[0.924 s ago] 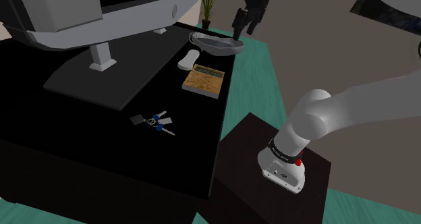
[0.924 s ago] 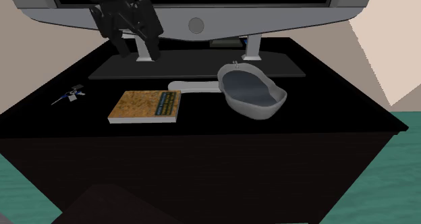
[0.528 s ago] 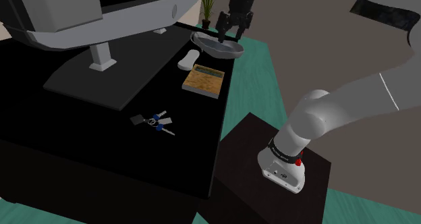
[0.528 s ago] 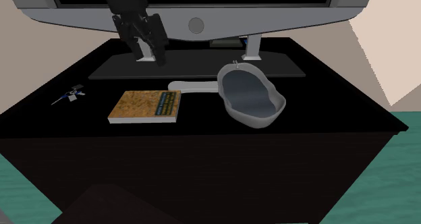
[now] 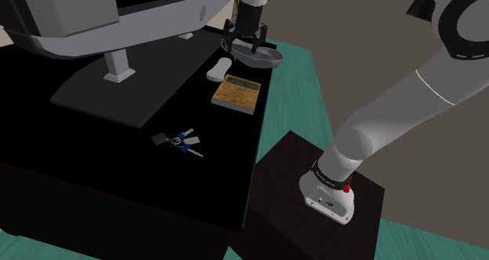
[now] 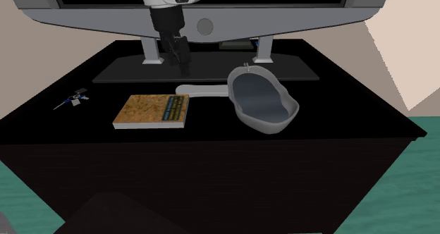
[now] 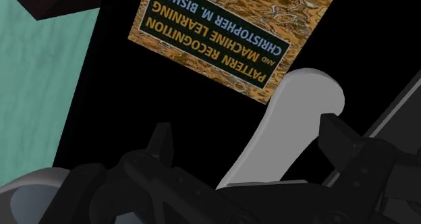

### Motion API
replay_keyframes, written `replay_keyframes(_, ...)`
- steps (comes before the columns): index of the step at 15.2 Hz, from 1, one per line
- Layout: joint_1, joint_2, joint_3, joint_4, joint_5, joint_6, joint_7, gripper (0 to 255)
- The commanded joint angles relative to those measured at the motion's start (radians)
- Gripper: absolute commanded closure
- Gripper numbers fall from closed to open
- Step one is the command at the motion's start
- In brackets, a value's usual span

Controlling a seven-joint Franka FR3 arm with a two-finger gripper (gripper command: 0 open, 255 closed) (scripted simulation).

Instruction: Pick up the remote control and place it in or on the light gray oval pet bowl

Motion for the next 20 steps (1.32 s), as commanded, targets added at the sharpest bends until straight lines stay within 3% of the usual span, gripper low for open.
replay_keyframes(1,-0.019,0.087,0.005,0.048,0.003,0.029,0.085,0)
replay_keyframes(9,-0.06,0.367,-0.01,0.23,0.02,0.101,0.364,0)
replay_keyframes(16,-0.058,0.39,-0.01,0.164,0.016,0.19,0.367,0)
replay_keyframes(20,-0.057,0.392,-0.01,0.159,0.016,0.198,0.367,0)
